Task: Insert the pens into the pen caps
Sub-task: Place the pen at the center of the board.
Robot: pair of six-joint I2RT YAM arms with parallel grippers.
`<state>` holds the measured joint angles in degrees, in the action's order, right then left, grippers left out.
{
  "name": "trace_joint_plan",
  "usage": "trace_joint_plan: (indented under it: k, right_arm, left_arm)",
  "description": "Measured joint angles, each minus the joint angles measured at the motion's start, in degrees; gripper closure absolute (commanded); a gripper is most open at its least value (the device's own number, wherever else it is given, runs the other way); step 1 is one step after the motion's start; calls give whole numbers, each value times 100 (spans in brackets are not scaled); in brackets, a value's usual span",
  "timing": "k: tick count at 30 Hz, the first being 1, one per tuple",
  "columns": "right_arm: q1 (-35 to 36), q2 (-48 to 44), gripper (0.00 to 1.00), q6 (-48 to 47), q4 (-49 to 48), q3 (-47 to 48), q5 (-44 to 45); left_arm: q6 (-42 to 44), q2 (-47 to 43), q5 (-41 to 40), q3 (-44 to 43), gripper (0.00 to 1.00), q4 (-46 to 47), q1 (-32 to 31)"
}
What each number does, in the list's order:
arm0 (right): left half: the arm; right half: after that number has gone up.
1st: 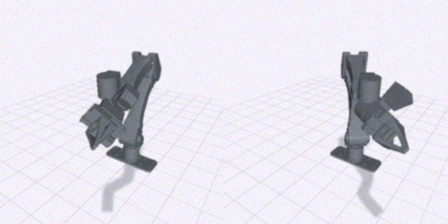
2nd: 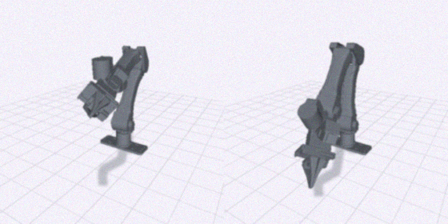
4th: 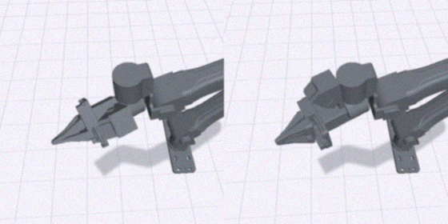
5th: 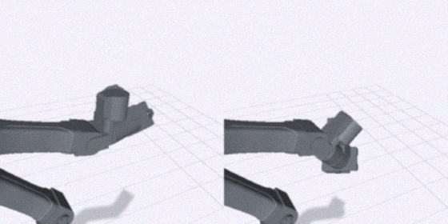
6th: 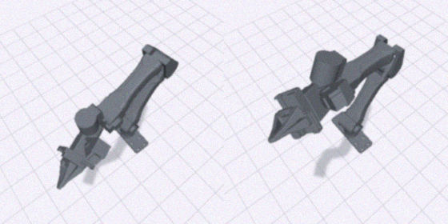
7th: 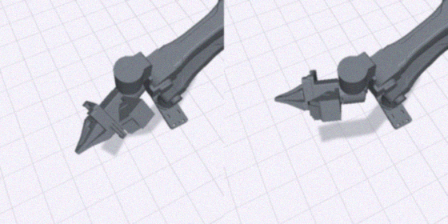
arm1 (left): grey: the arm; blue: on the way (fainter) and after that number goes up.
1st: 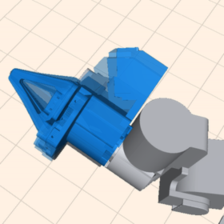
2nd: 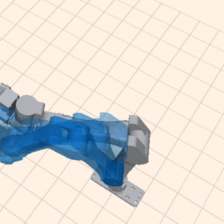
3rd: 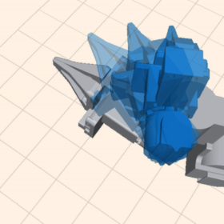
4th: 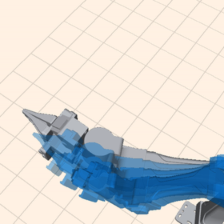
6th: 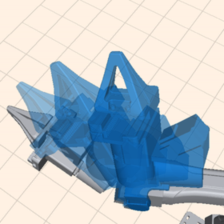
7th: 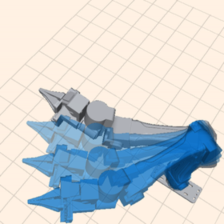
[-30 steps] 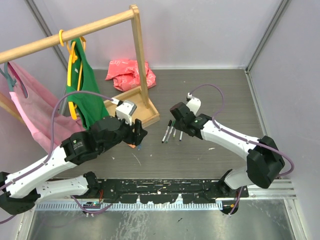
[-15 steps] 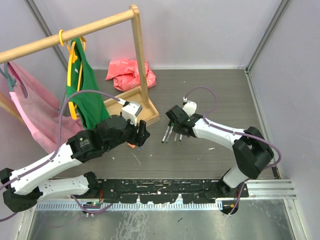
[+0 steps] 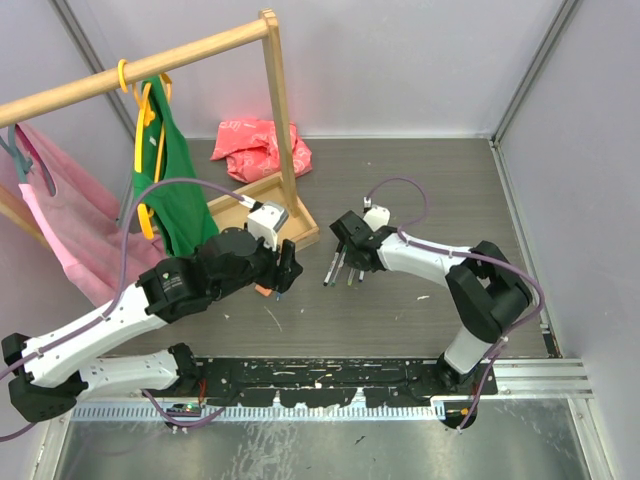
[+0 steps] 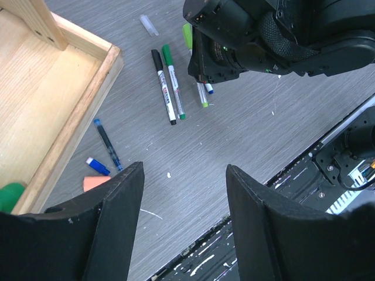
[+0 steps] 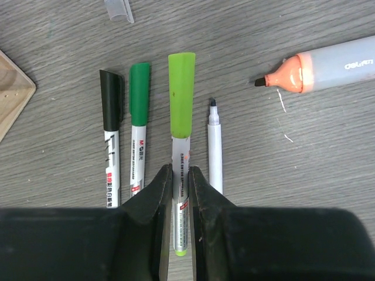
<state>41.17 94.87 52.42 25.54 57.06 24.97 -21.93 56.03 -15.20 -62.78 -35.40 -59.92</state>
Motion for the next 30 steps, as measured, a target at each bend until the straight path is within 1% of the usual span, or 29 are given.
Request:
trace_joint_plan:
  k: [12, 19, 30]
  right_arm:
    - [-55, 205, 100, 201, -214, 4, -352]
    - [-70, 269, 94, 374, -243, 4, -391]
    - [-81, 291, 90, 518, -240, -61, -402]
  left_arm:
    - [0, 13, 2, -76, 41, -55, 0]
    - [0, 15, 2, -85, 41, -55, 0]
    - [2, 26, 4, -85, 41, -55, 0]
